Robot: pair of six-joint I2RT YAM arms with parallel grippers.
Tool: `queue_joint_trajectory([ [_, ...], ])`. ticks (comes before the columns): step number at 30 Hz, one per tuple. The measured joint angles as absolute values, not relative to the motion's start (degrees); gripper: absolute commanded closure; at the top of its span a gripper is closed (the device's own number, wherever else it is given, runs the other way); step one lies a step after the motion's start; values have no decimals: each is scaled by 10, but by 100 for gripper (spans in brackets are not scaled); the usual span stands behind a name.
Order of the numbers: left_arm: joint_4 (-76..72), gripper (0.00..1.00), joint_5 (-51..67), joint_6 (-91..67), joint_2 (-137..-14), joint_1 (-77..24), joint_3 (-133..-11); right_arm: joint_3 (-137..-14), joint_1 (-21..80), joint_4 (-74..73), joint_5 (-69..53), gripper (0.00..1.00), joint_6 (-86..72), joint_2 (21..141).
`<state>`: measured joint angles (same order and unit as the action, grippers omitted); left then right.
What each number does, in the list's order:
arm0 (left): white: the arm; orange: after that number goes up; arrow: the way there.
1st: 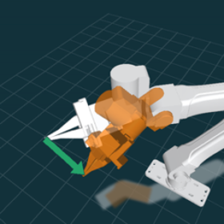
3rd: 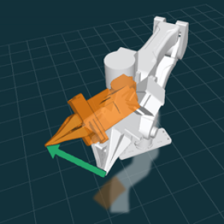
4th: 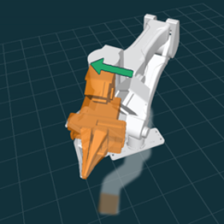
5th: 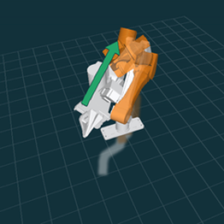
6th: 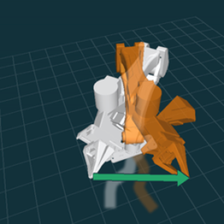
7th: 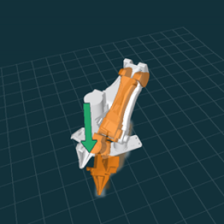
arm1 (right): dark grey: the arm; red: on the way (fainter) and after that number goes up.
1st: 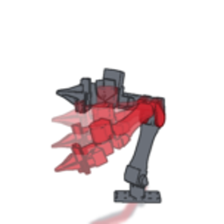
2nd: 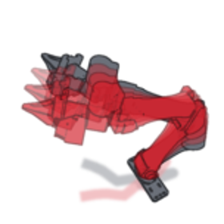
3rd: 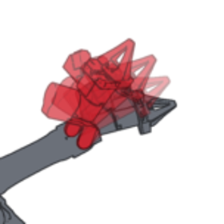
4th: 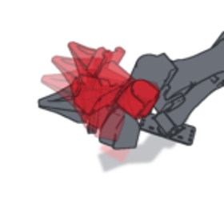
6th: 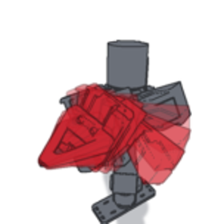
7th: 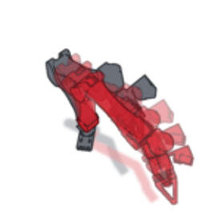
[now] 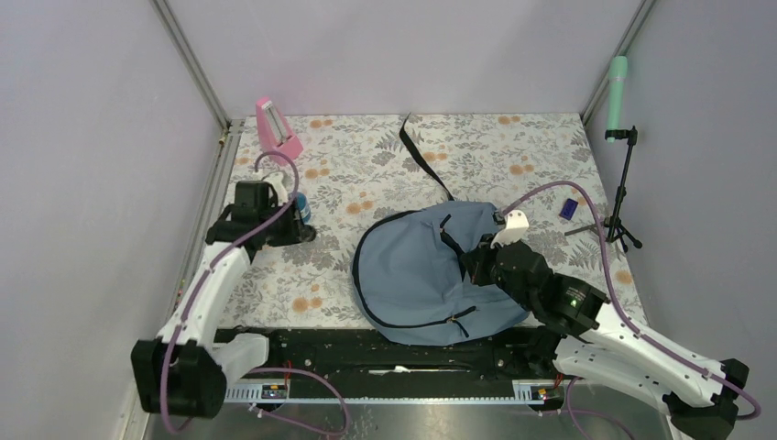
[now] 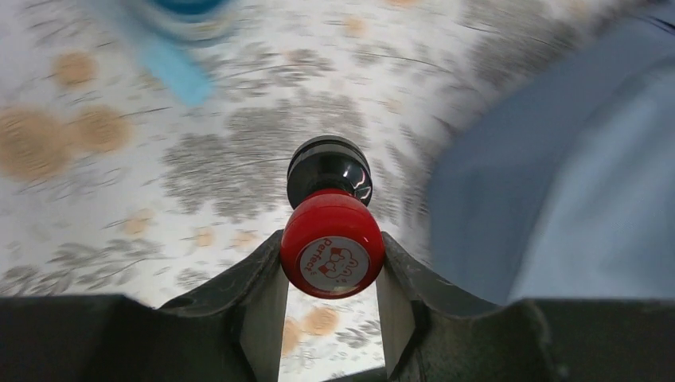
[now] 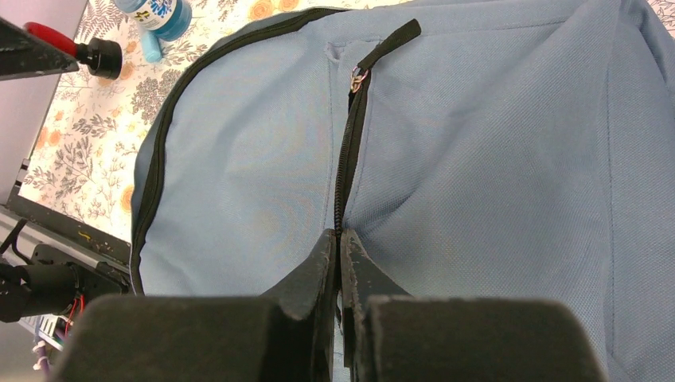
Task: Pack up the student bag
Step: Pick up the personal item from the center of the board, then place the personal item in the student bag.
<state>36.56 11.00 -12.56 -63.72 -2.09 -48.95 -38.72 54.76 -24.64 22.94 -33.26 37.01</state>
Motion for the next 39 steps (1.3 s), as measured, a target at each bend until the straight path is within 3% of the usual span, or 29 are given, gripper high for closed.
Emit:
queue_joint_trajectory([
  [8,351,84,152,-198,-525,-236,-485,-395,548,-245,229,95,-332,390],
  [16,260,84,178,-255,-588,-442,-528,-397,548,-245,229,95,-332,393],
  [23,80,84,244,-310,-702,-488,-523,-401,548,-246,227,95,-332,394],
  [31,16,85,279,-313,-833,-525,-551,-404,548,-248,227,95,-332,395],
  [39,-95,84,288,-338,-889,-527,-551,-411,547,-251,227,95,-330,401],
])
